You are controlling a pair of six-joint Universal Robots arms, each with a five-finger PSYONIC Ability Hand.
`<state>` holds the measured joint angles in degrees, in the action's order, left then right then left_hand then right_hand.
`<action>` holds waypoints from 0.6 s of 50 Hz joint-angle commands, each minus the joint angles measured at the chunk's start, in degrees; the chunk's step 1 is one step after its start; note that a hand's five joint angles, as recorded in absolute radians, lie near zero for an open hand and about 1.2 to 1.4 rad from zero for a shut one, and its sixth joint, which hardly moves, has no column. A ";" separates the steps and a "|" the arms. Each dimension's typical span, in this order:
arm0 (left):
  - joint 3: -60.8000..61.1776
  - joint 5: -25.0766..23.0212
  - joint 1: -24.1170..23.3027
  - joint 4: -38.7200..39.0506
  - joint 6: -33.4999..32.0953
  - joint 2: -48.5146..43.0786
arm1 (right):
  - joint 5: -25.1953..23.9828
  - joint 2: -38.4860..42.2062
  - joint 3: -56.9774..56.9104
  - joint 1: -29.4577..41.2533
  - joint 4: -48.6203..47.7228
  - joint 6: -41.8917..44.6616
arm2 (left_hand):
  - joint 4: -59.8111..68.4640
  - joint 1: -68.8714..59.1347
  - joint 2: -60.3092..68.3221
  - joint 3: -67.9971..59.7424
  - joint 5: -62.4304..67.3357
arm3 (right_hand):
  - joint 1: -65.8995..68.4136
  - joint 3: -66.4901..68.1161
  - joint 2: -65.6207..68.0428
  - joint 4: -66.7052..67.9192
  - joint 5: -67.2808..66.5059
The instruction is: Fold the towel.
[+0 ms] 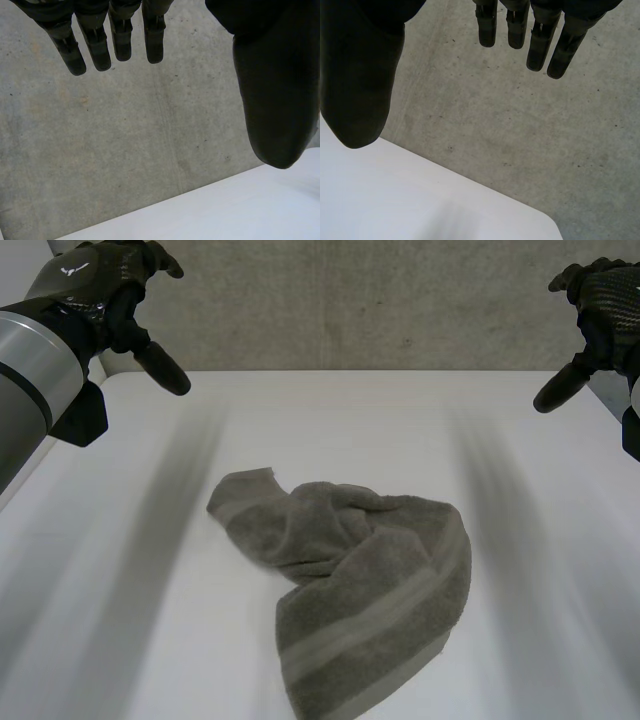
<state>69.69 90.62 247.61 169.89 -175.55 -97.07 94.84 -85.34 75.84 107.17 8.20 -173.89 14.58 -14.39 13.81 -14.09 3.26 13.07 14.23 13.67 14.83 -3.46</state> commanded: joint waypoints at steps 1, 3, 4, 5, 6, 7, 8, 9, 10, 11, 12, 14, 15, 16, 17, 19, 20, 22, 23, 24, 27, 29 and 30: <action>0.70 -0.70 -0.02 0.26 -0.23 -0.22 | -2.37 0.00 0.18 0.76 0.32 0.40 | -4.20 4.01 -3.43 3.70 -2.88 | -3.07 -4.23 -3.67 -4.83 3.46; 0.97 -0.88 -0.11 0.35 -0.32 -0.31 | -4.82 0.09 0.18 0.76 0.50 0.83 | -4.20 4.01 -3.43 3.70 -2.88 | -3.07 -4.23 -3.67 -4.83 3.46; 1.15 -1.31 -0.28 0.44 -0.41 -0.75 | -8.23 0.44 0.44 0.85 1.20 1.27 | -4.20 4.01 -3.43 3.70 -2.88 | -3.07 -4.23 -3.67 -4.83 3.46; 1.15 -1.32 -0.29 0.44 -0.41 -0.75 | -8.27 0.44 0.45 0.85 1.21 1.28 | -4.20 4.01 -3.43 3.70 -2.88 | -3.07 -4.23 -3.67 -4.83 3.46; 1.23 -2.28 -0.89 0.52 -1.02 -1.10 | -12.62 0.70 0.88 0.85 2.69 2.15 | -4.20 4.01 -3.43 3.70 -2.88 | -3.07 -4.23 -3.67 -4.83 3.46; 1.24 -2.28 -0.90 0.53 -1.03 -1.10 | -12.66 0.70 0.89 0.85 2.70 2.16 | -4.20 4.01 -3.43 3.70 -2.88 | -3.07 -4.23 -3.67 -4.83 3.46; 1.24 -3.76 -1.16 0.44 -1.38 -1.97 | -17.62 1.05 1.23 0.85 5.14 3.55 | -4.20 4.01 -3.43 3.70 -2.88 | -3.07 -4.23 -3.67 -4.83 3.46; 1.24 -5.69 -1.25 0.35 -1.99 -4.07 | -23.07 2.19 1.67 0.76 8.12 5.30 | -4.20 4.01 -3.43 3.70 -2.88 | -3.07 -4.23 -3.67 -4.83 3.46; 1.24 -5.71 -1.25 0.35 -1.99 -4.09 | -23.12 2.20 1.68 0.76 8.15 5.32 | -4.20 4.01 -3.43 3.70 -2.88 | -3.07 -4.23 -3.67 -4.83 3.46; 1.06 -7.54 -1.51 0.00 -2.60 -6.53 | -27.73 3.85 2.29 0.94 11.54 7.41 | -4.20 4.01 -3.43 3.70 -2.88 | -3.07 -4.23 -3.67 -4.83 3.46; 0.89 -8.86 -1.69 0.00 -3.22 -8.81 | -31.70 5.52 2.73 0.94 14.45 10.04 | -4.20 4.01 -3.43 3.70 -2.88 | -3.07 -4.23 -3.67 -4.83 3.46; 0.71 -9.57 -1.95 0.00 -3.92 -10.93 | -34.43 7.10 3.43 1.11 17.26 13.20 | -4.20 4.01 -3.43 3.70 -2.88 | -3.07 -4.23 -3.67 -4.83 3.46; 0.71 -9.58 -1.96 0.00 -3.93 -10.95 | -35.42 8.60 4.13 1.72 19.38 16.45 | -4.20 4.01 -3.43 3.70 -2.88 | -3.07 -4.23 -3.67 -4.83 3.46; 0.53 -9.84 -2.56 0.09 -4.54 -12.95 | -35.43 8.61 4.14 1.73 19.40 16.48 | -4.20 4.01 -3.43 3.70 -2.88 | -3.07 -4.23 -3.67 -4.83 3.46; 0.18 -9.93 -3.44 0.00 -4.89 -15.49 | -35.08 10.27 4.57 3.03 20.70 20.05 | -4.20 4.01 -3.43 3.70 -2.88 | -3.07 -4.23 -3.67 -4.83 3.46; -0.52 -10.11 -4.15 0.09 -5.16 -18.13 | -34.03 12.28 4.66 4.70 20.98 23.30 | -4.20 4.01 -3.43 3.70 -2.88 | -3.07 -4.23 -3.67 -4.83 3.46; -0.96 -10.28 -4.33 0.09 -5.24 -20.50 | -32.80 14.04 5.01 6.02 20.98 25.77 | -4.20 4.01 -3.43 3.70 -2.88 | -3.07 -4.23 -3.67 -4.83 3.46; -1.14 -10.46 -4.33 0.09 -5.33 -22.53 | -31.48 15.45 5.37 7.25 20.63 27.45 | -4.20 4.01 -3.43 3.70 -2.88 | -3.07 -4.23 -3.67 -4.83 3.46; -1.14 -10.46 -4.33 0.09 -5.33 -22.55 | -30.51 16.95 5.72 7.79 19.50 27.99 | -4.20 4.01 -3.43 3.70 -2.88 | -3.07 -4.23 -3.67 -4.83 3.46; -1.22 -10.46 -4.42 0.26 -5.33 -24.11 | -30.50 16.96 5.72 7.79 19.49 28.00 | -4.03 3.84 -3.26 3.54 -2.71 | -3.07 -4.23 -3.67 -4.83 3.46; -1.14 -10.55 -4.50 0.44 -5.25 -27.10 | -30.24 20.02 6.86 8.23 14.42 28.00 | -3.69 3.51 -2.93 3.20 -2.38 | -3.07 -4.23 -3.67 -4.83 3.46; -1.14 -10.55 -4.50 0.53 -5.16 -28.44 | -30.07 21.36 7.74 8.67 11.05 28.08 | -3.69 3.51 -2.92 3.20 -2.38 | -3.07 -4.23 -3.67 -4.83 3.46; -1.05 -10.55 -4.50 0.70 -5.07 -29.65 | -29.63 22.40 8.61 9.19 7.74 28.17 | -3.53 3.34 -2.76 3.03 -2.21 | -3.07 -4.23 -3.67 -4.83 3.46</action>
<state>68.56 79.95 243.10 170.18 -180.93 -122.39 63.44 -67.10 82.18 114.96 25.74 -145.81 14.58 -14.39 13.81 -14.09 3.26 13.04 14.22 13.67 14.54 -3.46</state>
